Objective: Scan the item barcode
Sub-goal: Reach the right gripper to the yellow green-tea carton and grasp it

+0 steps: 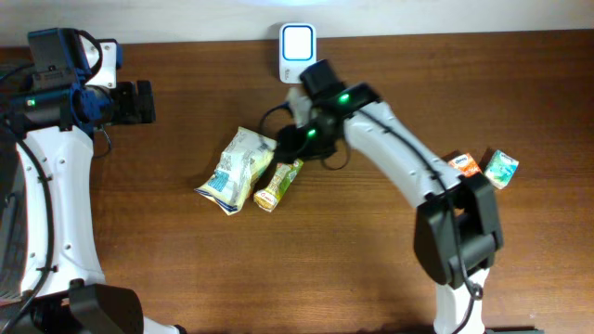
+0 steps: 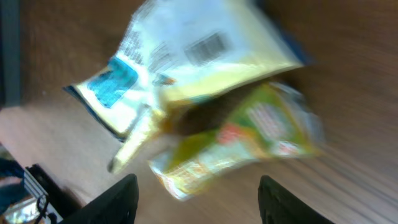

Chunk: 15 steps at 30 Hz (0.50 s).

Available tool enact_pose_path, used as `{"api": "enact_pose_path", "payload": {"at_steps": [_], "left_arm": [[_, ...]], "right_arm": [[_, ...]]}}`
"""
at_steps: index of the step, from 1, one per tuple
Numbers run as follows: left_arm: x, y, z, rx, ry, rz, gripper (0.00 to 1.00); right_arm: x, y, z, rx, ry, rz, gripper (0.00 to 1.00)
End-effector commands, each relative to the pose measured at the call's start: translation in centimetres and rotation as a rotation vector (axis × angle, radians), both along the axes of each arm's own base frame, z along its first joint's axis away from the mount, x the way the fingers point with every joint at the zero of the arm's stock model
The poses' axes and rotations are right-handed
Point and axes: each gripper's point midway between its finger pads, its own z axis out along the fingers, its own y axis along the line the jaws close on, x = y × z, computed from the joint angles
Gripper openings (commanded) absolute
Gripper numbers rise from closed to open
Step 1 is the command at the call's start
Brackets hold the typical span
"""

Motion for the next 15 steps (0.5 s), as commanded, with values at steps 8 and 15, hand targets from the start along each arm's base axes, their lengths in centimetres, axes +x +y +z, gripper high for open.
{"api": "enact_pose_path", "payload": {"at_steps": [8,15], "left_arm": [[0.2,0.0,-0.2,0.001,0.003,-0.015,0.99],[0.2,0.0,-0.2,0.0,0.003,-0.015,0.99]], "right_arm": [[-5.1,4.1,-4.8,-0.135,0.076,0.08,0.56],[-4.4,-2.6,-5.8,-0.342,0.104,0.055,0.56]]}}
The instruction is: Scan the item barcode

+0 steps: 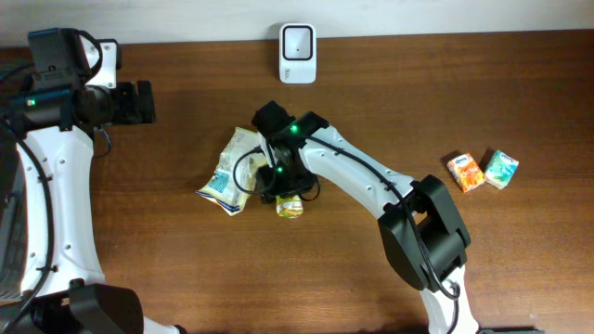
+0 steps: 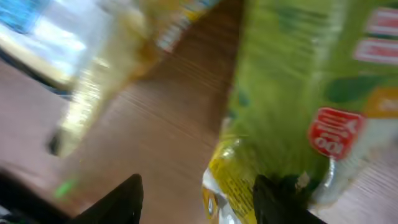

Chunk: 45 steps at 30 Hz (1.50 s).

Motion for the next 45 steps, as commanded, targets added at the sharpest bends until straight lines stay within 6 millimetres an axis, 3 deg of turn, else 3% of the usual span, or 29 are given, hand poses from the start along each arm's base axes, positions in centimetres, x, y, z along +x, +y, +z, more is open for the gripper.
{"api": "enact_pose_path", "payload": {"at_steps": [1,5,7,11,14,16,19,20,24,30,32,35,38,41,42,44,45], "left_arm": [[0.2,0.0,-0.2,0.0,0.003,-0.015,0.99],[0.2,0.0,-0.2,0.0,0.003,-0.015,0.99],[0.2,0.0,-0.2,0.0,0.003,-0.015,0.99],[0.2,0.0,-0.2,0.0,0.003,-0.015,0.99],[0.2,0.0,-0.2,0.0,0.003,-0.015,0.99],[0.2,0.0,-0.2,0.0,0.003,-0.015,0.99],[0.2,0.0,-0.2,0.0,0.003,-0.015,0.99],[0.2,0.0,-0.2,0.0,0.003,-0.015,0.99],[0.2,0.0,-0.2,0.0,0.003,-0.015,0.99],[0.2,0.0,-0.2,0.0,0.003,-0.015,0.99],[0.2,0.0,-0.2,0.0,0.003,-0.015,0.99],[0.2,0.0,-0.2,0.0,0.003,-0.015,0.99],[0.2,0.0,-0.2,0.0,0.003,-0.015,0.99],[0.2,0.0,-0.2,0.0,0.003,-0.015,0.99],[0.2,0.0,-0.2,0.0,0.003,-0.015,0.99],[0.2,0.0,-0.2,0.0,0.003,-0.015,0.99],[0.2,0.0,-0.2,0.0,0.003,-0.015,0.99]], "right_arm": [[2.3,-4.9,-0.4,-0.097,-0.021,-0.043,0.56],[5.8,-13.2,-0.6,-0.292,-0.082,-0.099,0.56],[6.3,-14.0,-0.5,-0.294,-0.095,-0.072,0.56],[6.2,-12.5,0.3,-0.282,-0.133,0.058,0.57],[6.4,-10.2,2.6,-0.259,-0.183,0.111,0.58],[5.3,-7.2,3.7,-0.24,-0.217,0.19,0.61],[2.9,-5.9,2.4,-0.363,-0.246,0.302,0.69],[2.0,-5.7,1.5,-0.415,-0.258,0.344,0.77],[2.1,-6.2,-0.6,-0.53,-0.34,0.384,0.81],[2.4,-7.3,-3.2,-0.581,-0.377,0.435,0.57],[2.4,-7.6,-3.3,-0.59,-0.378,0.435,0.4],[2.3,-7.4,-3.3,-0.582,-0.375,0.424,0.04],[1.2,-5.9,-1.9,-0.452,-0.306,0.413,0.04],[0.3,-3.6,0.3,0.031,-0.079,0.278,0.04],[0.9,-4.5,0.5,0.19,0.003,0.203,0.04],[1.9,-8.8,-1.1,0.2,0.062,0.077,0.05],[1.9,-10.1,-1.9,0.19,0.079,0.045,0.26]]}}
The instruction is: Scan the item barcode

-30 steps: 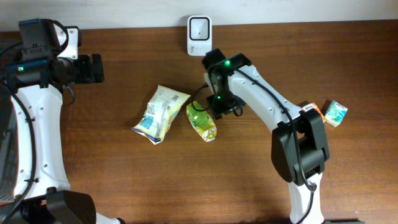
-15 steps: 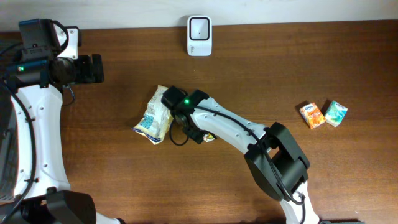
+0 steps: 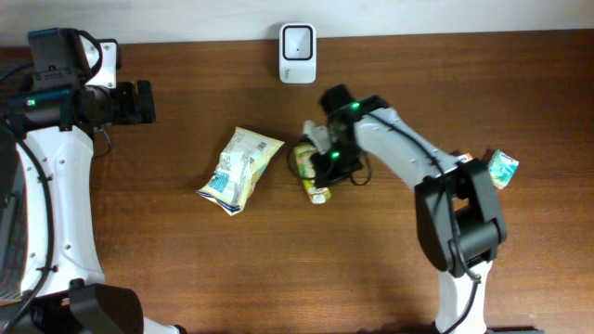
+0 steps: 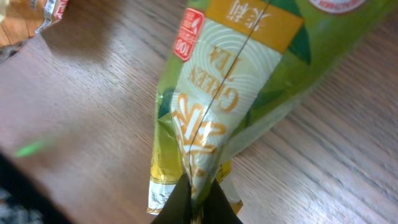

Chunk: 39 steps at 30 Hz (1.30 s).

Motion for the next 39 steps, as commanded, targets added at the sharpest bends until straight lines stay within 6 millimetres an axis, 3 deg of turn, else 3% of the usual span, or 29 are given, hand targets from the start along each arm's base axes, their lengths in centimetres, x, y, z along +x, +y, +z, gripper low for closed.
{"api": "enact_pose_path", "payload": {"at_steps": [1,2,3,7,10,12,19,21,23,27,30,33,35,39], "left_arm": [[0.2,0.0,-0.2,0.001,0.003,-0.015,0.99],[0.2,0.0,-0.2,0.001,0.003,-0.015,0.99],[0.2,0.0,-0.2,0.0,0.003,-0.015,0.99],[0.2,0.0,-0.2,0.0,0.003,-0.015,0.99],[0.2,0.0,-0.2,0.0,0.003,-0.015,0.99],[0.2,0.0,-0.2,0.0,0.003,-0.015,0.99],[0.2,0.0,-0.2,0.001,0.003,-0.015,0.99],[0.2,0.0,-0.2,0.001,0.003,-0.015,0.99],[0.2,0.0,-0.2,0.001,0.003,-0.015,0.99],[0.2,0.0,-0.2,0.001,0.003,-0.015,0.99],[0.2,0.0,-0.2,0.001,0.003,-0.015,0.99],[0.2,0.0,-0.2,0.001,0.003,-0.015,0.99],[0.2,0.0,-0.2,0.0,0.003,-0.015,0.99],[0.2,0.0,-0.2,0.001,0.003,-0.015,0.99]], "right_arm": [[-0.8,-3.0,-1.3,0.035,0.078,-0.081,0.59],[-0.1,-4.1,-1.5,0.043,0.073,-0.119,0.67],[0.4,-4.3,-1.2,0.084,0.067,-0.128,0.69],[1.0,-3.3,0.8,0.195,0.048,-0.09,0.73],[2.6,-4.7,4.0,0.083,-0.045,-0.077,0.73],[2.5,-5.0,5.0,-0.009,-0.082,-0.044,0.73],[-1.6,1.6,3.8,-0.326,-0.244,0.196,0.7],[-0.8,3.1,3.9,-0.424,-0.383,0.223,0.7],[1.4,4.6,4.0,-0.498,-0.547,0.187,0.67],[3.1,5.4,1.3,-0.533,-0.588,0.142,0.66],[2.5,5.7,0.5,-0.52,-0.552,0.13,0.9],[3.0,4.7,-0.4,-0.533,-0.526,0.096,0.95],[2.7,4.3,-1.8,-0.506,-0.457,0.093,0.86],[2.9,3.8,-2.2,-0.475,-0.415,0.073,0.45]]}}
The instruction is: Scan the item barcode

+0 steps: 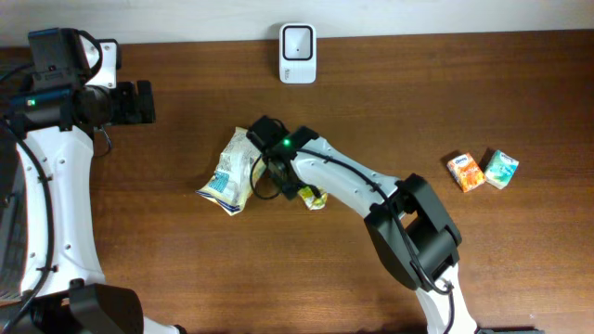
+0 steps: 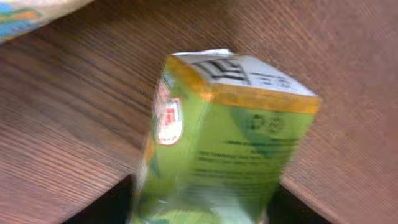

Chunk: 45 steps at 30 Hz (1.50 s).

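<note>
A green tea packet [image 1: 314, 198] lies on the wooden table just right of the chip bag. In the right wrist view the packet [image 2: 230, 143] fills the gap between my right gripper's [image 2: 202, 214] spread fingers [image 2: 112, 205]. Its far end is a white panel with black print. Overhead, the right gripper [image 1: 299, 188] sits over the packet's left end, open around it. A white scanner [image 1: 297, 42] stands at the table's far edge. My left gripper [image 1: 139, 102] hangs at the far left, away from everything.
A yellow and blue chip bag [image 1: 232, 172] lies left of the packet, touching the right arm's wrist, and its edge shows in the right wrist view [image 2: 37, 12]. An orange carton [image 1: 465, 172] and a teal carton [image 1: 501, 169] sit at the right.
My right gripper was shut on the packet's end seam, right of the bag. Now it is further left, with its fingers spread around the packet's body. The packet has shifted slightly down and left.
My right gripper was open above the chip bag and the packet lying against it. Then it was down at the packet. Later it was shut on the packet's seam, with the packet apart from the bag. Now it is open around the packet from the bag side.
</note>
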Available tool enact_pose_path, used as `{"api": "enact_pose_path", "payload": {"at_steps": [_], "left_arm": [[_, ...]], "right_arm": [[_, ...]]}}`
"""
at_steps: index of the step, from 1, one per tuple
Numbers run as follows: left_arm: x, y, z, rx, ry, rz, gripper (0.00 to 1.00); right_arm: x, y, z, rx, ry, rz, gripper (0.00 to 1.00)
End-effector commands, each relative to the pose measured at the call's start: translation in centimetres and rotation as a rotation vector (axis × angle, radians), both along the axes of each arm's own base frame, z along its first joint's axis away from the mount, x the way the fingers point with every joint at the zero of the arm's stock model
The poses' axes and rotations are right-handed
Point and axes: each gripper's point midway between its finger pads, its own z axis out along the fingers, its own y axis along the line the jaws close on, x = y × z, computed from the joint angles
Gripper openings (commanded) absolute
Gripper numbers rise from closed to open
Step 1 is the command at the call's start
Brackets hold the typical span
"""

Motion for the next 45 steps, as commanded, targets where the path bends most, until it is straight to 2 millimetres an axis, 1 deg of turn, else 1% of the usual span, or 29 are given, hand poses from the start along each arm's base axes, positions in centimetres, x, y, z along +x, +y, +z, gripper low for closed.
{"api": "enact_pose_path", "payload": {"at_steps": [1,3,4,6,7,9,10,12,13,14,17,18,19,21,23,26,27,29,31,32,33,34,36,40,41,42,43,44,45], "left_arm": [[0.2,0.0,-0.2,0.001,0.003,-0.015,0.99],[0.2,0.0,-0.2,0.0,0.003,-0.015,0.99],[0.2,0.0,-0.2,0.0,0.003,-0.014,0.99],[0.2,0.0,-0.2,0.001,0.003,-0.015,0.99],[0.2,0.0,-0.2,0.001,0.003,-0.015,0.99],[0.2,0.0,-0.2,0.0,0.003,-0.015,0.99],[0.2,0.0,-0.2,0.001,0.003,-0.015,0.99],[0.2,0.0,-0.2,0.001,0.003,-0.015,0.99],[0.2,0.0,-0.2,0.001,0.003,-0.015,0.99],[0.2,0.0,-0.2,0.001,0.003,-0.015,0.99],[0.2,0.0,-0.2,0.001,0.003,-0.015,0.99],[0.2,0.0,-0.2,0.0,0.003,-0.015,0.99],[0.2,0.0,-0.2,0.0,0.003,-0.015,0.99],[0.2,0.0,-0.2,0.001,0.003,-0.015,0.99],[0.2,0.0,-0.2,0.001,0.003,-0.015,0.99],[0.2,0.0,-0.2,0.001,0.003,-0.015,0.99],[0.2,0.0,-0.2,0.001,0.003,-0.015,0.99],[0.2,0.0,-0.2,0.0,0.003,-0.014,0.99],[0.2,0.0,-0.2,0.001,0.003,-0.015,0.99],[0.2,0.0,-0.2,0.001,0.003,-0.015,0.99],[0.2,0.0,-0.2,0.0,0.003,-0.015,0.99],[0.2,0.0,-0.2,0.001,0.003,-0.015,0.99],[0.2,0.0,-0.2,0.0,0.003,-0.015,0.99],[0.2,0.0,-0.2,0.001,0.003,-0.015,0.99],[0.2,0.0,-0.2,0.001,0.003,-0.015,0.99],[0.2,0.0,-0.2,0.0,0.003,-0.015,0.99],[0.2,0.0,-0.2,0.0,0.003,-0.015,0.99],[0.2,0.0,-0.2,0.0,0.003,-0.015,0.99],[0.2,0.0,-0.2,0.0,0.003,-0.015,0.99]], "right_arm": [[0.2,-0.3,-0.5,0.034,0.033,-0.025,0.42],[0.3,-0.4,-0.5,0.052,0.047,-0.035,0.26],[0.4,-0.5,-0.4,0.061,0.054,-0.039,0.23],[-0.2,0.2,0.6,0.137,0.111,-0.041,0.24],[-0.5,0.7,1.7,0.199,0.149,-0.039,0.25],[-1.5,2.1,4.2,0.376,0.265,0.001,0.28],[-2.2,2.3,5.1,0.514,0.37,-0.007,0.28],[-3.0,2.4,5.2,0.651,0.479,-0.008,0.28],[-3.1,2.1,4.7,0.674,0.502,-0.022,0.28],[-3.2,1.1,3.4,0.672,0.524,-0.055,0.29],[-2.2,-3.0,0.7,0.533,0.467,-0.131,0.5],[-0.9,-5.4,0.0,0.453,0.415,-0.174,0.62],[-0.3,-6.7,-0.2,0.426,0.394,-0.196,0.67],[0.8,-9.2,-0.4,0.388,0.362,-0.245,0.72],[1.5,-10.4,0.4,0.409,0.36,-0.281,0.74],[1.6,-9.7,4.5,0.496,0.388,-0.225,0.83],[1.1,-9.5,5.6,0.494,0.405,-0.204,0.84],[-1.2,-8.8,6.4,0.465,0.484,-0.197,0.85],[-4.0,-7.3,5.9,0.42,0.568,-0.195,0.86],[-4.8,-6.5,5.3,0.398,0.582,-0.191,0.95],[-5.0,-6.2,4.3,0.348,0.563,-0.24,0.99],[-4.9,-6.6,3.3,0.274,0.52,-0.297,0.99],[-4.6,-8.4,1.5,0.111,0.413,-0.445,0.99],[-4.5,-8.3,-0.2,0.115,0.386,-0.456,0.99],[-4.2,-8.1,-0.4,0.126,0.374,-0.441,0.82],[-3.9,-8.0,-0.4,0.132,0.367,-0.438,0.71],[-3.8,-7.9,-0.4,0.136,0.362,-0.437,0.49],[-3.8,-7.9,-0.4,0.136,0.362,-0.437,0.38],[-3.8,-7.9,-0.4,0.137,0.363,-0.438,0.34]]}}
